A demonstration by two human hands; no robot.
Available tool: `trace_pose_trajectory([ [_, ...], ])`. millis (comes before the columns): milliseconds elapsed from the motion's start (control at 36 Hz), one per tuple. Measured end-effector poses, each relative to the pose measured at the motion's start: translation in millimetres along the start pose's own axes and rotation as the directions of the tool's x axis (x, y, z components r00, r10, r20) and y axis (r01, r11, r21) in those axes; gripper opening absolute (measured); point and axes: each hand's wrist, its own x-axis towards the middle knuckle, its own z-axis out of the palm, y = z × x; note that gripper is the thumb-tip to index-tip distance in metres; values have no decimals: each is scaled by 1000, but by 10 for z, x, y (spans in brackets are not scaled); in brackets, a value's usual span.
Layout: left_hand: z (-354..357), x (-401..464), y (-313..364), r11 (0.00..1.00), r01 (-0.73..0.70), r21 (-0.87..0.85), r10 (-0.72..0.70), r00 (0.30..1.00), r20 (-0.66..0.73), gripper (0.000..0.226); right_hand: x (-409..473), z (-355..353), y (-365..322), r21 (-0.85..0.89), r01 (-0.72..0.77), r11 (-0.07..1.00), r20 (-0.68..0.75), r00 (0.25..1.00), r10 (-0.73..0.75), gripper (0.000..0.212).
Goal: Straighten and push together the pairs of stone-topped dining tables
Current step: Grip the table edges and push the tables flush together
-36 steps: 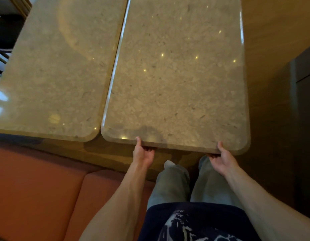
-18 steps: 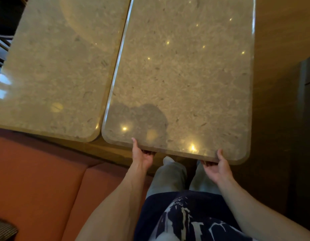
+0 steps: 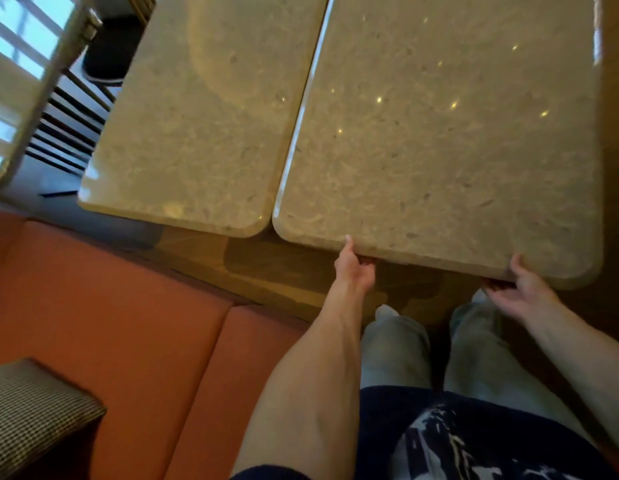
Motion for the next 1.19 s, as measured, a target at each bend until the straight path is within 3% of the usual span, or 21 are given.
trace_pose_trajectory([
  [139,-2,-55,-4,998,-33,48,33,999,4,54,44,-27,48,-8,39,999,25,999,-38,20],
  [250,-13,-128,-5,997,-45,64,44,999,18,54,82,-77,67,16,52,999,4,999,-52,35],
  [361,-15,-164,-7,997,-53,58,52,998,21,54,55,-101,77,3,17,1000,9,1000,-17,19],
  [556,11,-119,3,1000,8,29,-9,1000,11,54,-77,-82,17,46,-27,999,20,999,26,47],
  [639,32,-128,-5,999,41,8,-41,999,7,53,-142,-75,-13,66,-43,997,15,999,43,47],
  [778,145,-171,33,998,38,43,-36,997,-62,51,-144,-68,-93,28,-93,995,3,996,93,42],
  [861,242,-187,61,980,32,196,0,988,-157,52,-120,-109,-183,-81,-125,989,6,992,126,46],
  [917,268,-178,128,912,22,409,94,961,-261,49,-174,-153,-256,-268,-167,949,-6,985,171,46],
  [972,298,-186,204,746,37,665,255,907,-336,45,-271,-173,-375,-554,-211,805,-43,973,225,37],
  [1028,337,-146,305,649,49,759,334,878,-342,44,-344,-152,-506,-742,-192,642,-66,974,216,43],
  [1111,574,-25,410,530,51,846,334,905,-264,54,-400,49,-764,-845,-65,530,-25,996,81,30],
  [1194,1183,-66,397,432,-82,898,396,912,-107,45,-464,370,-1119,-813,68,578,104,994,29,30],
])
